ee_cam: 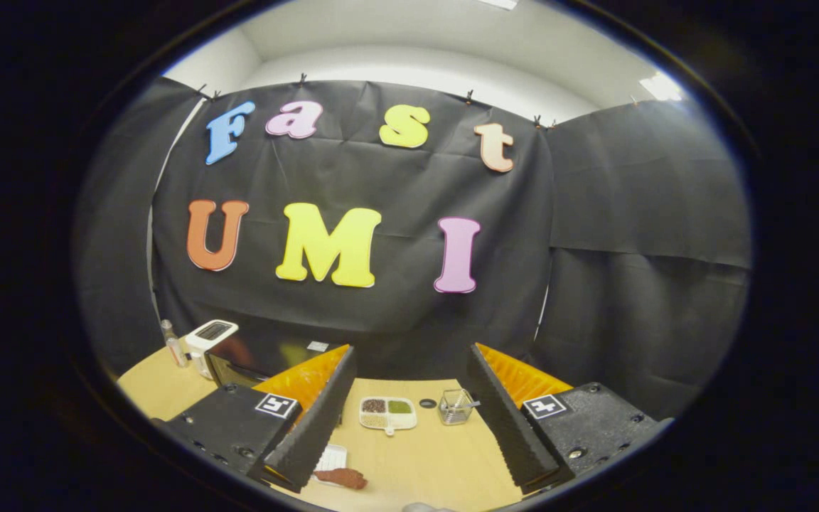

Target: Open the toaster oven, put the food inside, and close the toaster oven door.

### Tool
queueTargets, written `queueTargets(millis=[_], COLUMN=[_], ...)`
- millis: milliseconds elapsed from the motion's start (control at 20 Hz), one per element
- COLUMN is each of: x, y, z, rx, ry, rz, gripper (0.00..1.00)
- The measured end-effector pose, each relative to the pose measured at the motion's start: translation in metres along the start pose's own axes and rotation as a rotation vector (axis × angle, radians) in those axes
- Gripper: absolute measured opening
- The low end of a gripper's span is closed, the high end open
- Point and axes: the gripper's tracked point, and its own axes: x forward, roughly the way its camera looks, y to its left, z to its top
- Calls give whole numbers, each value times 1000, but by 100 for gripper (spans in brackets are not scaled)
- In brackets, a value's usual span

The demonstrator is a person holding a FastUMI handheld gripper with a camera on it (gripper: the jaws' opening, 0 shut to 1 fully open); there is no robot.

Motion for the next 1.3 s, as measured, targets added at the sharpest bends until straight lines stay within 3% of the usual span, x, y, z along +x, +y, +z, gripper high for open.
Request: queueTargets(millis=[250,550,950,1300], x=[14,61,139,205], y=[28,114,247,316], z=[-6,-36,-96,-165], rx=[21,53,65,35], ry=[5,38,93,194], rz=[19,107,155,142], gripper=[100,100,100,100])
